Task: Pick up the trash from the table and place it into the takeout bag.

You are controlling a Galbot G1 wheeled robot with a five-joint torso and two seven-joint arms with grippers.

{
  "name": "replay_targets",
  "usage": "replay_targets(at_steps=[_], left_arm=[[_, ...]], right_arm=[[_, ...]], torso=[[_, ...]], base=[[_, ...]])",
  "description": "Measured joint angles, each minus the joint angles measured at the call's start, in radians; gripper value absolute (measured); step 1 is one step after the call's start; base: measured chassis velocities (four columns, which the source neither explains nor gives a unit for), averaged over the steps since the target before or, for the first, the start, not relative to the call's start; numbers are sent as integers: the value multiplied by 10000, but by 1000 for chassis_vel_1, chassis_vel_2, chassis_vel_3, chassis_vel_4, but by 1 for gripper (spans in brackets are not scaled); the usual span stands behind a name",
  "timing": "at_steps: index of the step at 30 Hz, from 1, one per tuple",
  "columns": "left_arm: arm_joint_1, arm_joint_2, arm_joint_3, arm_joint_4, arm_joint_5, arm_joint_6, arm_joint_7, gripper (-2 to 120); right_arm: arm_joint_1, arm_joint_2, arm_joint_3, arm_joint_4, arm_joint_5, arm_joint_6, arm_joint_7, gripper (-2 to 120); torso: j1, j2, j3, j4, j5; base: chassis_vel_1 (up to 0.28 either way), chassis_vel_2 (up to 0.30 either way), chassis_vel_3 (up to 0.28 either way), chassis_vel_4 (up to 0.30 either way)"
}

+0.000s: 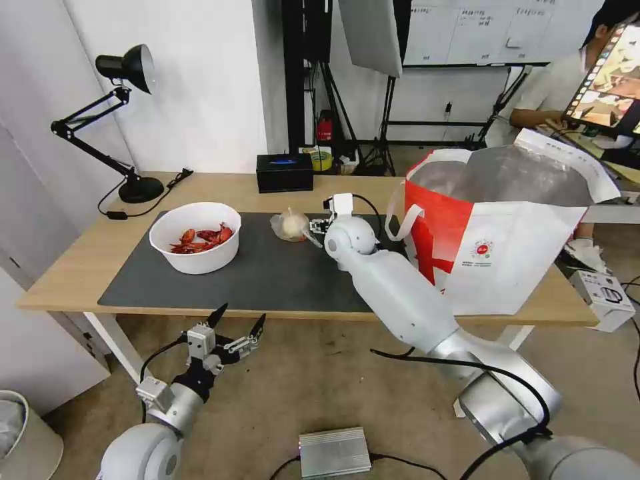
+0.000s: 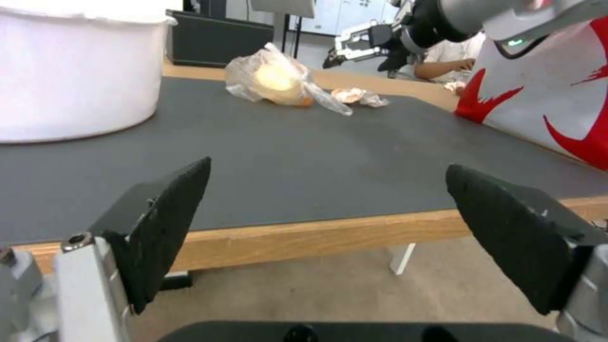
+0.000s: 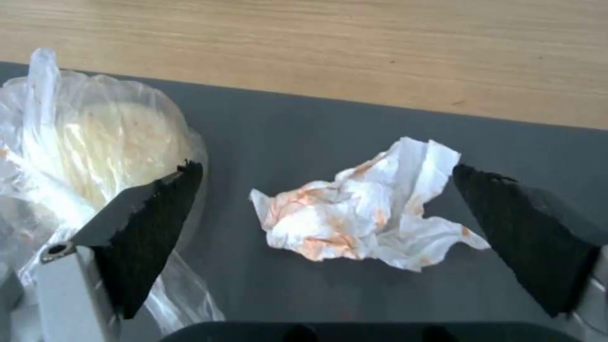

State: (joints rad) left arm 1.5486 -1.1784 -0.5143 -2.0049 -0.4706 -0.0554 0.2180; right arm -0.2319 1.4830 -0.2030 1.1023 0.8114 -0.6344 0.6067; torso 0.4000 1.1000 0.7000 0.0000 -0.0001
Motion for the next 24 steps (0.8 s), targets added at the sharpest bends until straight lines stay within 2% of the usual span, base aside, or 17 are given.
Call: replay_targets(at_steps=[24], left_arm=[[-45,-22,100,74,7,-33,-9,100]], right_arm=[[191,23,72,-709,39,-471,-849,100]], torso=[[0,0,-1,0,1]], base=[[0,0,0,0]])
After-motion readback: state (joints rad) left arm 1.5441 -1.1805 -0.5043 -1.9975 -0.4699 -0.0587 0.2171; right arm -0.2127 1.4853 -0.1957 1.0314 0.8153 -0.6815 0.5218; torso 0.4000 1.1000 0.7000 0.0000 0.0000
